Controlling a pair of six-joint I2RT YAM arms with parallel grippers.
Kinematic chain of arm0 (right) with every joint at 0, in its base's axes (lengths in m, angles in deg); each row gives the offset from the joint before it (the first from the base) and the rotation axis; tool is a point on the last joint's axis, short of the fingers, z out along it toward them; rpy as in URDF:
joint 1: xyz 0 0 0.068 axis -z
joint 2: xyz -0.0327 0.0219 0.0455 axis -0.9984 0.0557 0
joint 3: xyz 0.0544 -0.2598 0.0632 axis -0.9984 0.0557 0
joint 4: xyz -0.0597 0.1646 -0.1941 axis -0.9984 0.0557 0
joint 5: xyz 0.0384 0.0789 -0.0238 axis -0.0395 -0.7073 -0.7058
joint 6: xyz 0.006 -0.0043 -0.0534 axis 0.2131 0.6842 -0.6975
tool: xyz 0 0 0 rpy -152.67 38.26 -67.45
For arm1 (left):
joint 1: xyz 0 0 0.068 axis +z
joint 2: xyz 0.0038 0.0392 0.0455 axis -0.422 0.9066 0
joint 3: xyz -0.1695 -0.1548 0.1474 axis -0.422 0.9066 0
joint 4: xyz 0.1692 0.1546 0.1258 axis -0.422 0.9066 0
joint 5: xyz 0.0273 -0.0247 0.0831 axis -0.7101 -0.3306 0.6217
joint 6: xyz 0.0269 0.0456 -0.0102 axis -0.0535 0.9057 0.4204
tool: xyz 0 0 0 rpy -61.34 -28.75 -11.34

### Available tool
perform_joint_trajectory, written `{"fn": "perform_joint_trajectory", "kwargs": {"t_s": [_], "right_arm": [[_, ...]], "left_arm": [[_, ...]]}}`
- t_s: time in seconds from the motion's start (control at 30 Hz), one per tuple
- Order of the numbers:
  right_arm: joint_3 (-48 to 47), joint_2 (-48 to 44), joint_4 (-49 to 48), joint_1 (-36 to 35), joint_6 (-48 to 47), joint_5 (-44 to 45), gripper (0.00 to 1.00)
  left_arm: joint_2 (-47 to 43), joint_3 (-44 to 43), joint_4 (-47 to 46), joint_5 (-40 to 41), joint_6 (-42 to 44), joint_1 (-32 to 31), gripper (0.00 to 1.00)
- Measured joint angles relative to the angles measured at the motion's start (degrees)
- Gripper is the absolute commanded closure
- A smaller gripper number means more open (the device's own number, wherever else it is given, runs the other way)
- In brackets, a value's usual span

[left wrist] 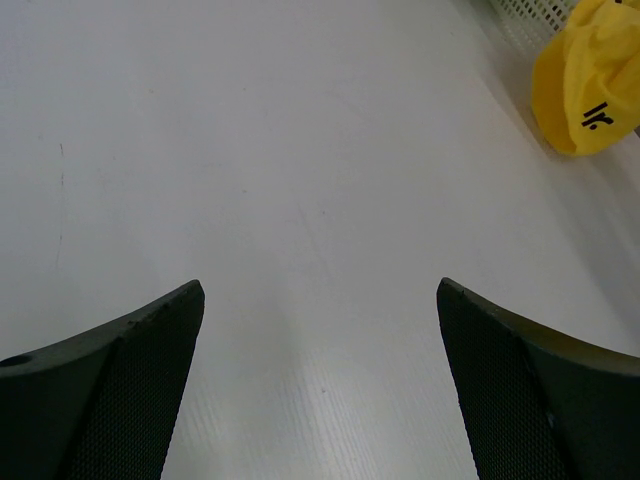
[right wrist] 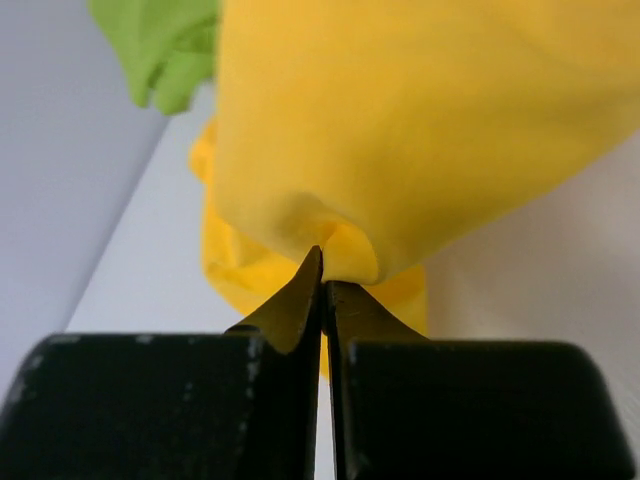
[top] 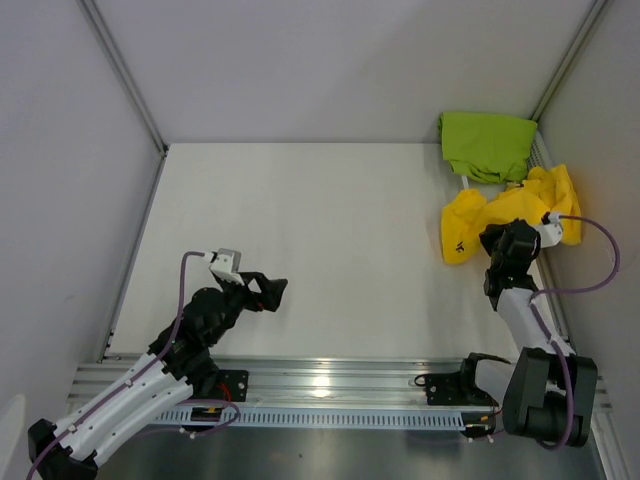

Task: Fold and stack the shorts
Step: Grab the shorts from the pile, then move the shorts to the center of the board

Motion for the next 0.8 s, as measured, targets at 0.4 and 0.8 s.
{"fn": "perform_joint_trajectory", "kwargs": {"t_s": [0.4, 0.8], "right_arm": [[-37.3, -1.2, 16.2, -3.0, -7.1, -9.0, 1.0], [-85.2, 26.1, 22.4, -7.5, -1.9, -34.6, 1.0]], "left_arm": [[1.0, 0.0, -0.9, -0.9, 0.4, 0.0, 0.01], [1.0, 0.0, -1.2, -1.2, 0.4, 0.0, 0.01]]}}
